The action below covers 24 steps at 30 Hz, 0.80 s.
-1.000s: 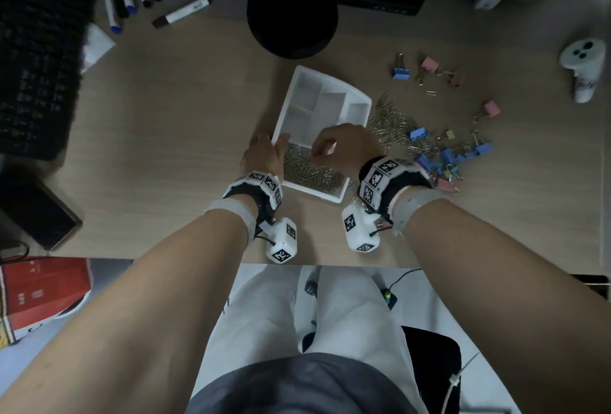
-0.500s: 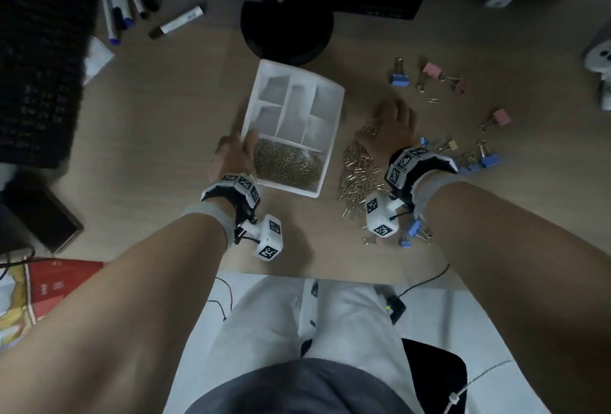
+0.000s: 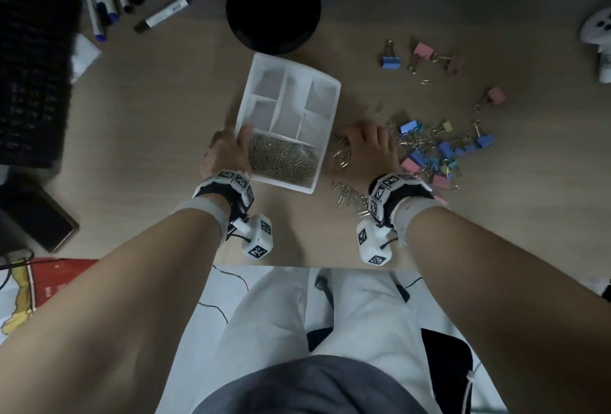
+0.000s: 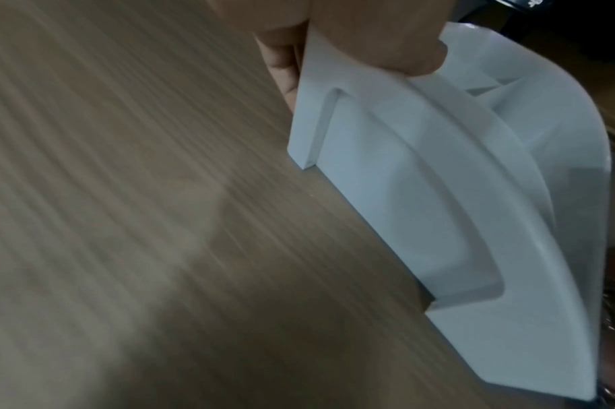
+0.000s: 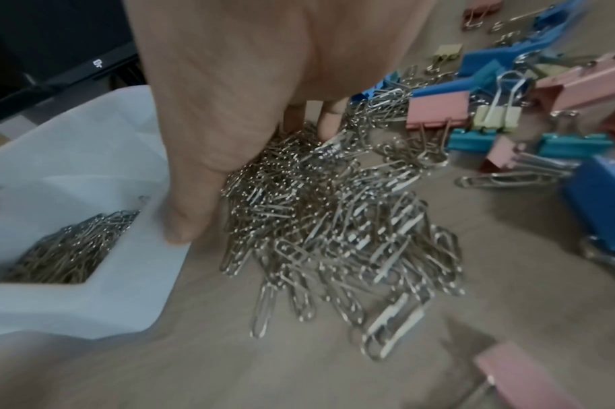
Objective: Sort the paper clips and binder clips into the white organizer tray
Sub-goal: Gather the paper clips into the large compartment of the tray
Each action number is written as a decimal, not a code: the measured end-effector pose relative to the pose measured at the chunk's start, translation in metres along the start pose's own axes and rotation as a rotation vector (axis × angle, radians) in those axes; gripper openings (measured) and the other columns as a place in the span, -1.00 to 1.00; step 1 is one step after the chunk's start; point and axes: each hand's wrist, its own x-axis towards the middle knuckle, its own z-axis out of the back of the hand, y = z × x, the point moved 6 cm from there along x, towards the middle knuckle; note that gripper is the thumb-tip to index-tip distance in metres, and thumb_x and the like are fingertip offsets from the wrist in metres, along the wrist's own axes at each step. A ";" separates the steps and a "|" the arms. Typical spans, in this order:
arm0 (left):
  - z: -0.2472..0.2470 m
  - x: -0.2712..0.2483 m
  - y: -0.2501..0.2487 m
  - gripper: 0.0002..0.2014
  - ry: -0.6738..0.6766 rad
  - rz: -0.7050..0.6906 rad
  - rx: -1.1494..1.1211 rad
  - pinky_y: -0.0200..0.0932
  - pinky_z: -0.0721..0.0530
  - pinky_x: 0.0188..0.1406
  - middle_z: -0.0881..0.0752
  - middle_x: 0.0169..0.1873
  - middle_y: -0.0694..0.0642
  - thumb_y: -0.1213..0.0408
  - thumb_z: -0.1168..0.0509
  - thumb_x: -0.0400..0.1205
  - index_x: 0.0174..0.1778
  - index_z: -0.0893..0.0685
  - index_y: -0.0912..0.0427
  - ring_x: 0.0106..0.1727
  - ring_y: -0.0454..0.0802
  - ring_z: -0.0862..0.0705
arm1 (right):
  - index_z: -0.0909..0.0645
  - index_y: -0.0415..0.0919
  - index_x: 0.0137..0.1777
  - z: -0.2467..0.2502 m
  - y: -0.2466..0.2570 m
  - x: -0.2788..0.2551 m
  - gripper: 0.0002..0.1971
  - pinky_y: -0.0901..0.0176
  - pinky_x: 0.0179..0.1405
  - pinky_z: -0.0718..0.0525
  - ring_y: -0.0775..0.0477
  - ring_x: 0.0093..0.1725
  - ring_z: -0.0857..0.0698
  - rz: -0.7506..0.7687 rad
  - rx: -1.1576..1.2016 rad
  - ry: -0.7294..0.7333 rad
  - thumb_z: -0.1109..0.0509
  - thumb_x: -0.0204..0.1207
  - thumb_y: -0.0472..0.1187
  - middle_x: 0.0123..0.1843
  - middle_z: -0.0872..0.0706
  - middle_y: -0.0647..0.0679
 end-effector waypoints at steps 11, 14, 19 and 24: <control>-0.003 -0.011 0.002 -0.37 0.022 0.020 0.034 0.08 -0.56 0.08 -0.66 0.22 0.25 -0.26 0.14 0.70 0.32 -0.52 0.18 0.22 0.29 -0.65 | -0.63 -0.04 0.28 -0.006 -0.002 -0.005 -0.53 -0.15 0.32 -0.62 -0.25 0.43 -0.46 -0.096 0.097 0.116 -0.65 0.39 -0.08 0.42 -0.44 -0.16; -0.001 -0.010 0.005 -0.38 0.004 0.041 0.027 0.07 -0.57 0.07 -0.67 0.19 0.24 -0.26 0.13 0.70 0.30 -0.53 0.17 0.19 0.29 -0.66 | -0.71 -0.13 0.16 -0.004 0.005 -0.001 -0.71 0.09 0.09 -0.60 -0.14 0.12 -0.66 -0.071 0.129 0.090 -0.61 0.45 -0.18 0.25 -0.63 -0.12; -0.004 -0.008 0.006 -0.36 0.051 0.037 -0.018 0.10 -0.56 0.15 -0.64 0.26 0.23 -0.28 0.13 0.69 0.36 -0.50 0.15 0.25 0.30 -0.63 | -0.80 -0.08 -0.04 -0.001 -0.004 -0.003 -0.88 0.10 0.06 -0.74 -0.02 -0.04 -0.77 -0.193 0.278 0.067 -0.62 0.44 -0.19 -0.04 -0.83 0.00; -0.007 0.000 0.010 -0.33 0.147 0.060 -0.052 0.13 -0.50 0.25 -0.62 0.31 0.25 -0.30 0.10 0.67 0.45 -0.45 0.14 0.32 0.30 -0.59 | -0.84 -0.06 -0.17 0.009 0.003 -0.006 -0.92 0.23 -0.09 -0.68 0.12 -0.21 -0.72 -0.252 0.379 0.022 -0.67 0.37 -0.15 -0.20 -0.83 0.08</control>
